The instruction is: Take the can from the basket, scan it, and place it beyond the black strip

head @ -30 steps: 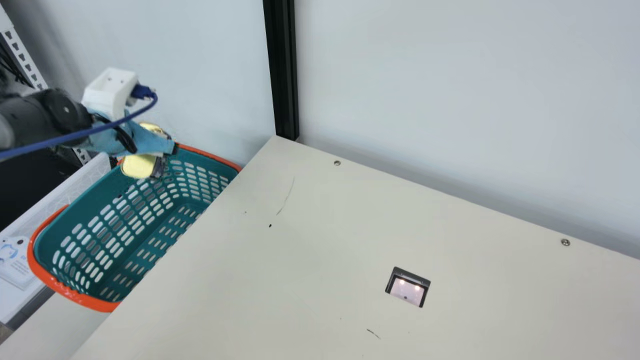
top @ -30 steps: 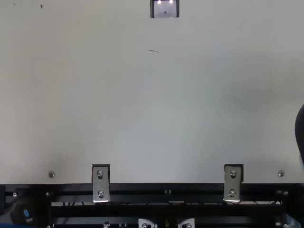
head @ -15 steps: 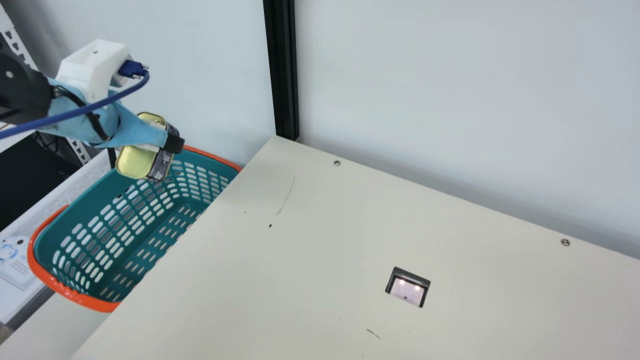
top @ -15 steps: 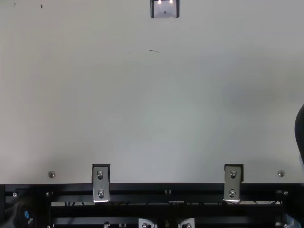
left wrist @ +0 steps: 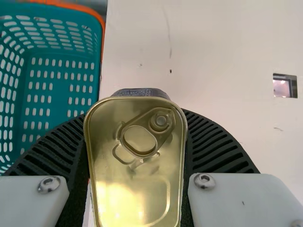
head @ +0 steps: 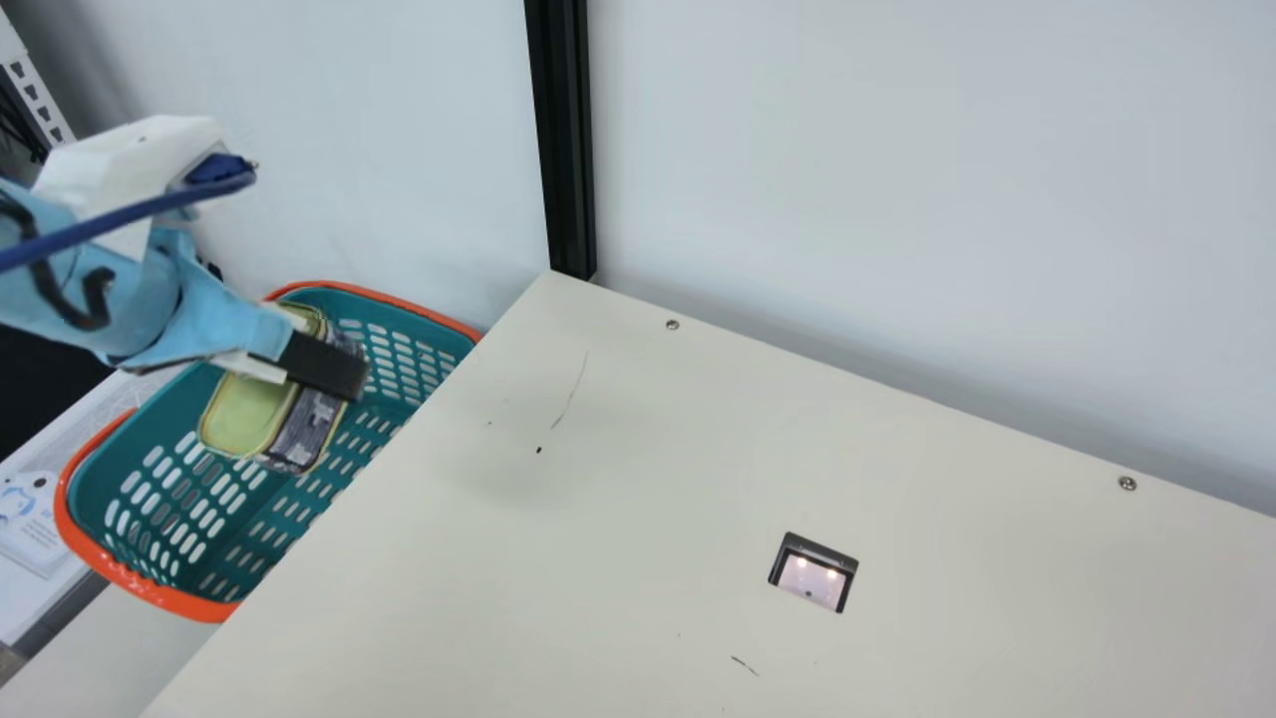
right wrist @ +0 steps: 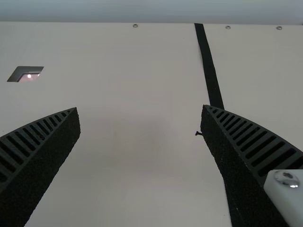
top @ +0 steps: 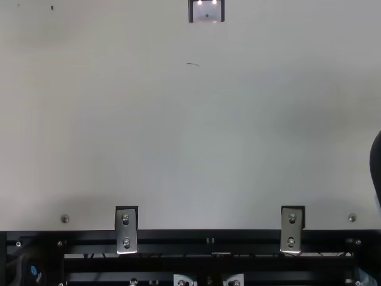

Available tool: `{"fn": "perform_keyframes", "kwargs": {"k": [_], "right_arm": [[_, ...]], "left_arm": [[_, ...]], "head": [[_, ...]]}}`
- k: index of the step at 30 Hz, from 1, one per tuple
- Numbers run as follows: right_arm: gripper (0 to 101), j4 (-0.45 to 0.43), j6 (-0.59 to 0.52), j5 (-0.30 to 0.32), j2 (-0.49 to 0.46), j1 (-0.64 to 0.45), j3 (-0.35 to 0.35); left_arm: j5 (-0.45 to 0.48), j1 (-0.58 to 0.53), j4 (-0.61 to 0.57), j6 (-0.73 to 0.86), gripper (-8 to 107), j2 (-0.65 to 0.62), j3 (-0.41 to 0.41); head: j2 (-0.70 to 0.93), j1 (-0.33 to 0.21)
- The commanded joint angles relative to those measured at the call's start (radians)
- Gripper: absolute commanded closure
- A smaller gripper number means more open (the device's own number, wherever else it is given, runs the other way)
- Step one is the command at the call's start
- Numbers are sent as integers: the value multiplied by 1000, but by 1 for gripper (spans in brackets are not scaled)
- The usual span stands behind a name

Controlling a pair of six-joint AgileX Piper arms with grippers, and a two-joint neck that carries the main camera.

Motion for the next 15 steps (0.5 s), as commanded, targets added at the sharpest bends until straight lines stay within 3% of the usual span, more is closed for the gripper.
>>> {"fn": "perform_keyframes", "kwargs": {"k": [1,10,15], "right_arm": [[0,0,0,0,0,0,0],[0,0,0,0,0,0,0],[0,0,0,0,0,0,0]], "left_arm": [[0,0,0,0,89,0,0],[-2,-8,7,-10,89,1,-3],[42,-22,-22,-21,89,-15,-4]], "head": [[15,-43],[15,-43],[15,-43]]}}
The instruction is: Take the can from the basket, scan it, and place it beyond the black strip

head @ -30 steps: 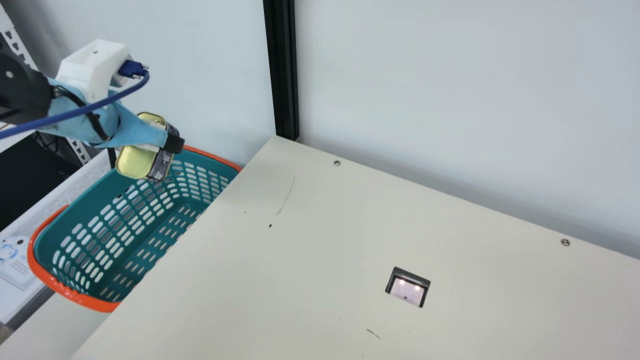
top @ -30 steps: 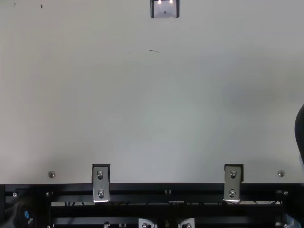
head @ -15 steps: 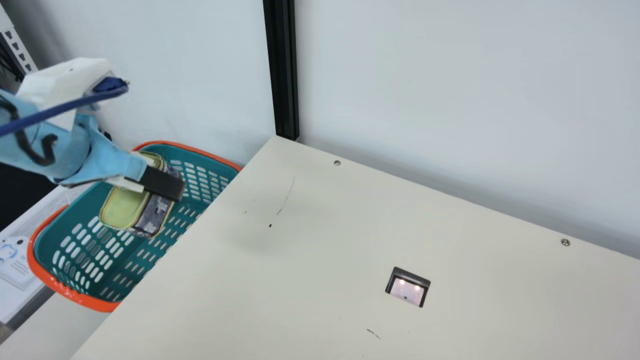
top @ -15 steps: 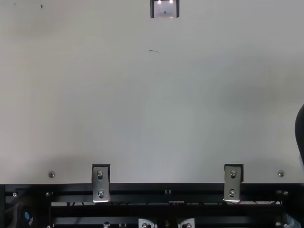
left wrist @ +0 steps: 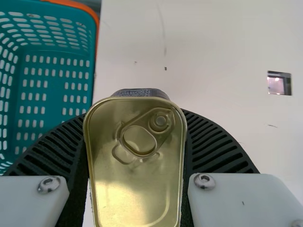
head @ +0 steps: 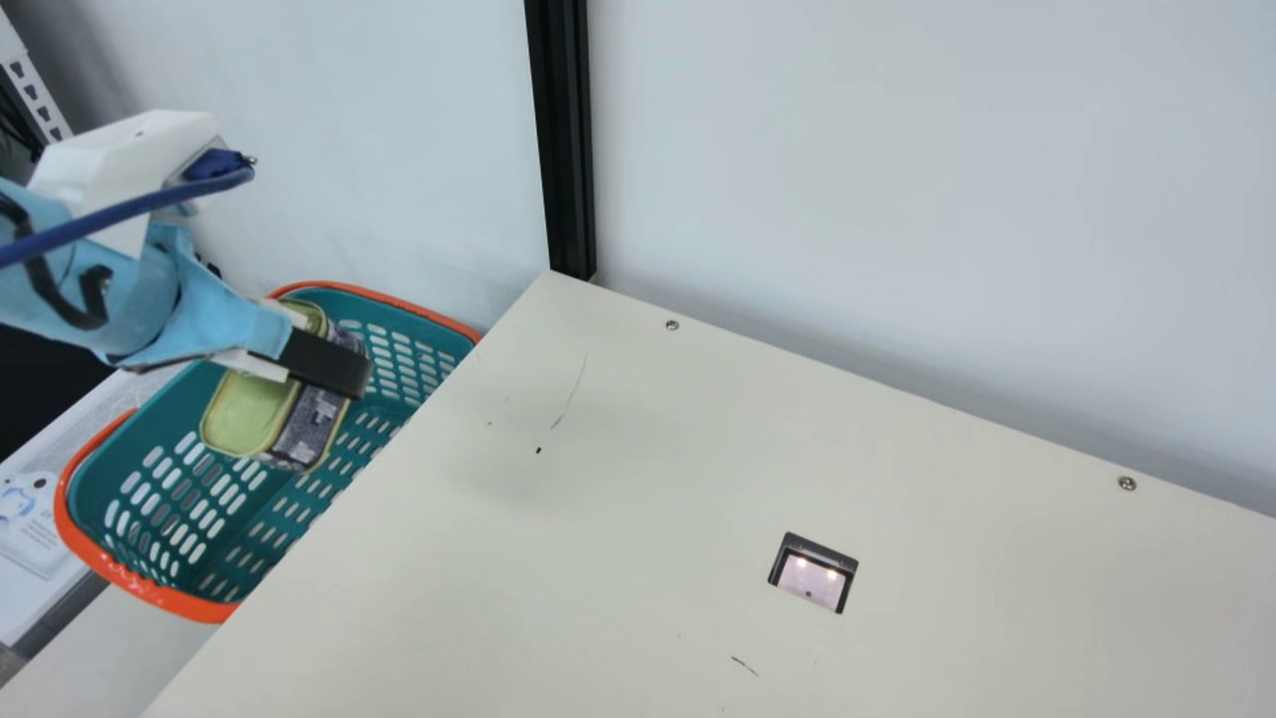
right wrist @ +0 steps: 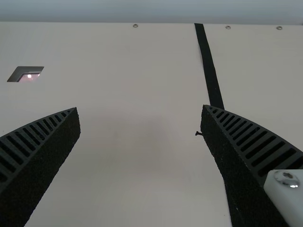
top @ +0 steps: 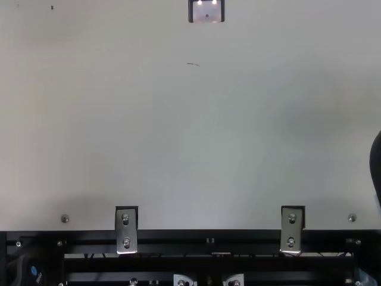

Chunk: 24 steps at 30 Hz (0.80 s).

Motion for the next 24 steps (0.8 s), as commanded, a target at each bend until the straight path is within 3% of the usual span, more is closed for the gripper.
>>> {"fn": "perform_keyframes", "kwargs": {"k": [1,11,24], "right_arm": [[0,0,0,0,0,0,0],[0,0,0,0,0,0,0],[0,0,0,0,0,0,0]], "left_arm": [[30,-1,-18,-12,89,-9,-2],[35,-56,-147,-179,89,-20,35],[35,-35,-261,-387,89,28,57]], "head": [[15,-43],[15,-43],[15,-43]]}}
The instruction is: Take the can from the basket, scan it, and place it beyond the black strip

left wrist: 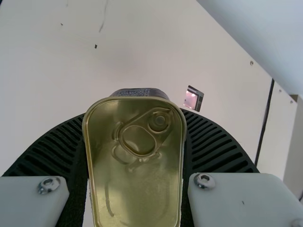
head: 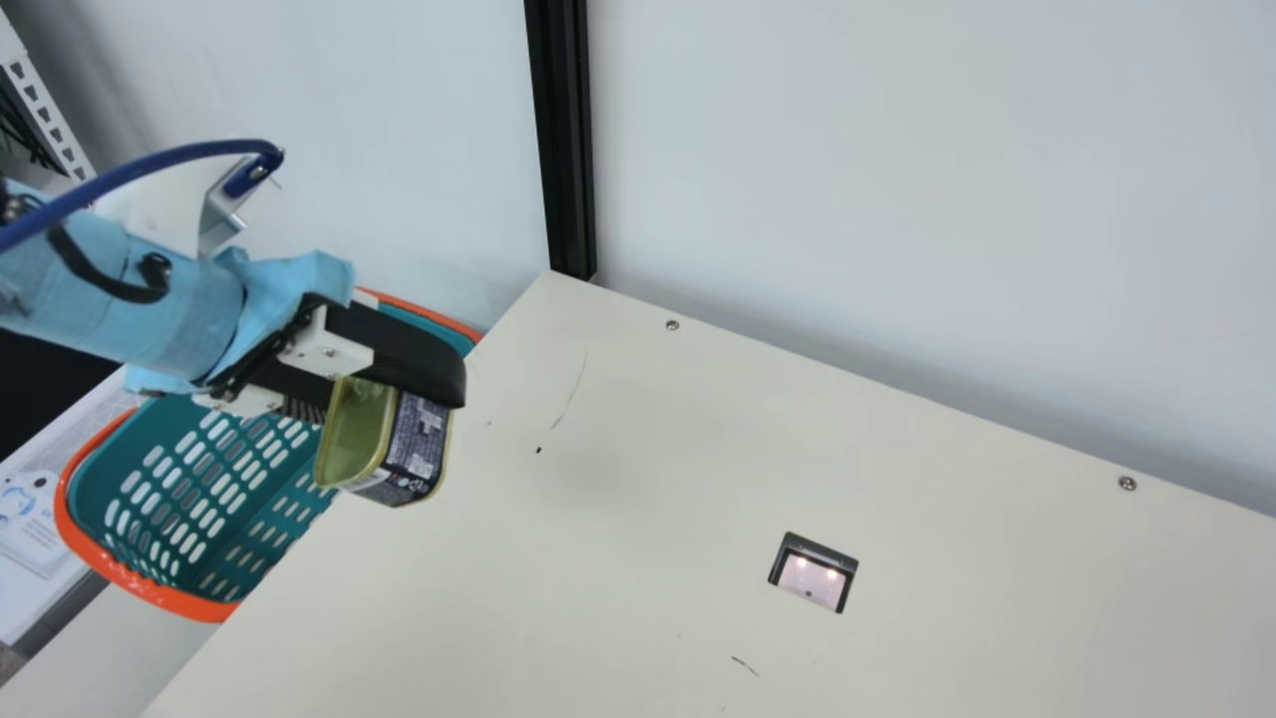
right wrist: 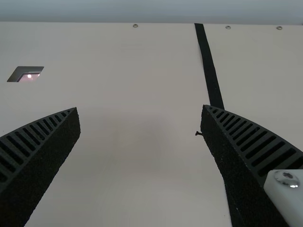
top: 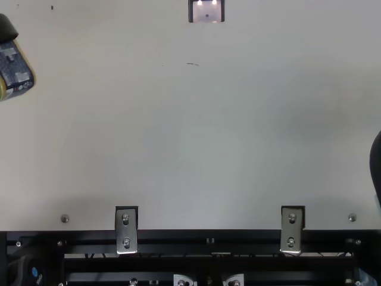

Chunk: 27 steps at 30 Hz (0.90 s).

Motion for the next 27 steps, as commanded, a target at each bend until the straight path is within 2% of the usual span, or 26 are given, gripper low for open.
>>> {"fn": "perform_keyframes", "kwargs": {"k": [1,13,27], "right_arm": [[0,0,0,0,0,0,0],[0,0,0,0,0,0,0],[0,0,0,0,0,0,0]], "left_arm": [[-1,1,-17,-37,89,11,9],[-1,-19,-127,-138,89,63,88],[-1,-174,-200,-287,89,10,164]], "head": [[15,-43],[15,-43],[15,-43]]}}
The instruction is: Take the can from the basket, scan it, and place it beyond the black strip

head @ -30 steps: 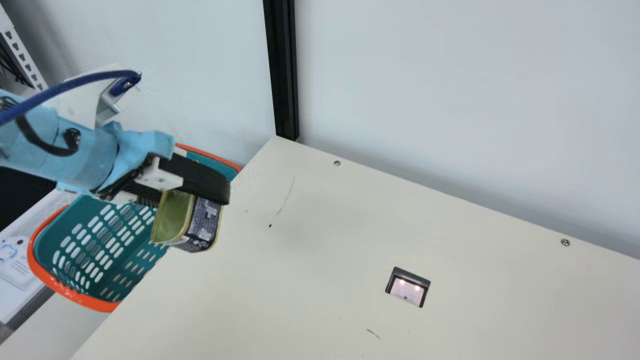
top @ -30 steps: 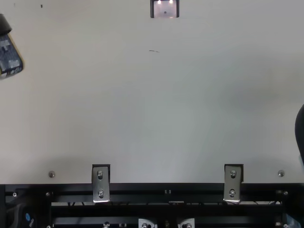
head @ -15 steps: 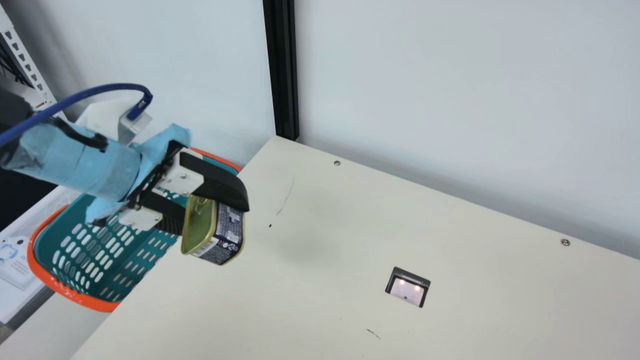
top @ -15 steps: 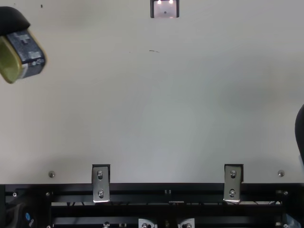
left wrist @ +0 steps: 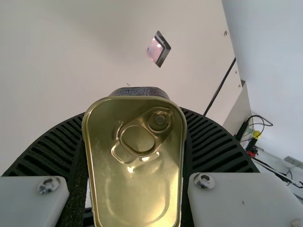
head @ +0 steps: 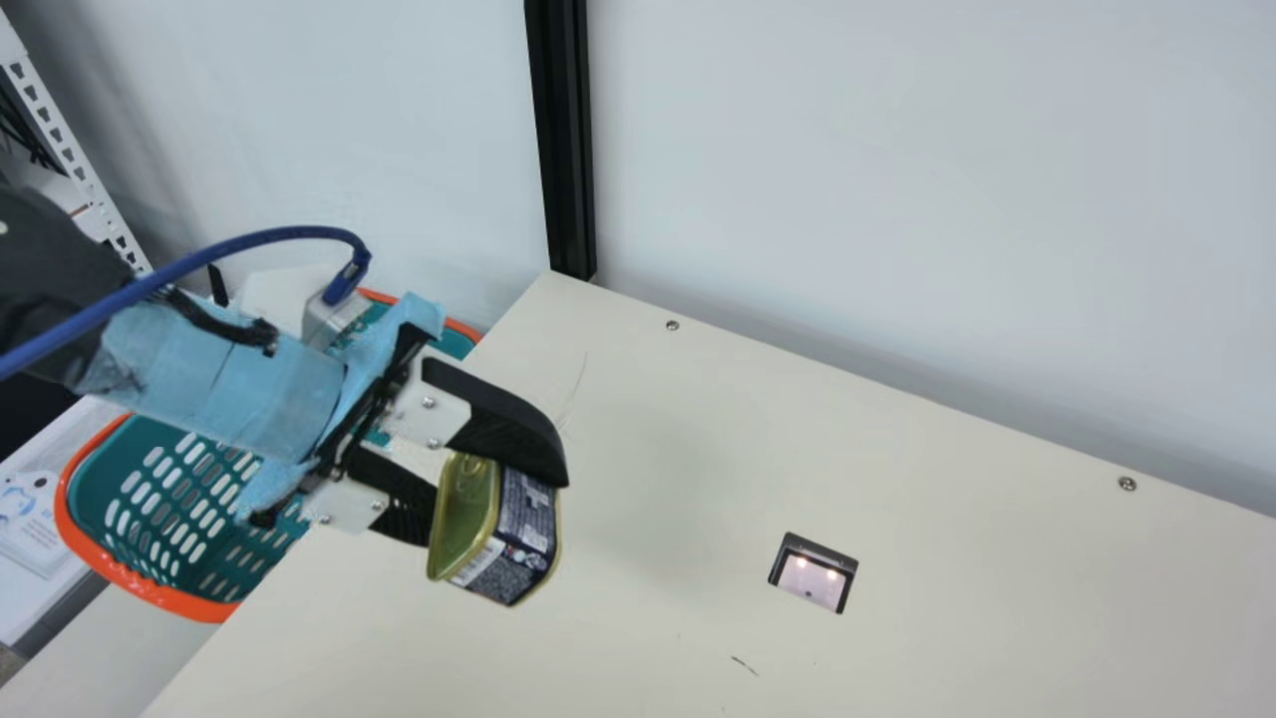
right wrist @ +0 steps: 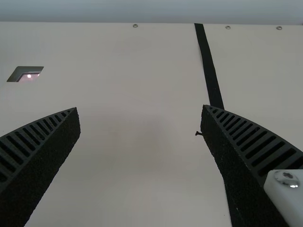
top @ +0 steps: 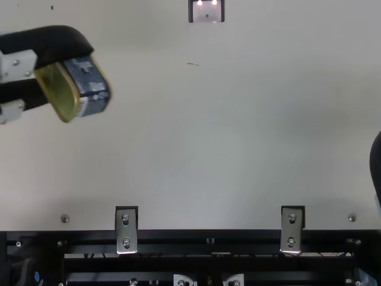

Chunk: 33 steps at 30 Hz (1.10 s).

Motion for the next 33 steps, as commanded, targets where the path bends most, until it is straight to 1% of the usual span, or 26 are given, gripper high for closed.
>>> {"fn": "perform_keyframes", "kwargs": {"k": [1,3,5,6,23,28,32,33], "right_arm": [[0,0,0,0,0,0,0],[0,0,0,0,0,0,0],[0,0,0,0,0,0,0],[0,0,0,0,0,0,0],[0,0,0,0,0,0,0],[0,0,0,0,0,0,0],[0,0,0,0,0,0,0],[0,0,0,0,0,0,0]], "left_arm": [[1,-24,-3,-33,89,-10,6],[1,-40,-2,-57,89,-24,10],[1,-24,2,-71,89,-39,1],[1,-40,-2,-63,89,-32,9],[0,-38,2,-68,89,-41,5],[0,-38,2,-68,89,-41,5],[0,-38,2,-68,87,-41,5],[0,-38,2,-68,89,-41,5]], "head": [[15,-43],[15,-43],[15,-43],[15,-43],[15,-43],[2,-29],[-49,-15],[-65,-12]]}}
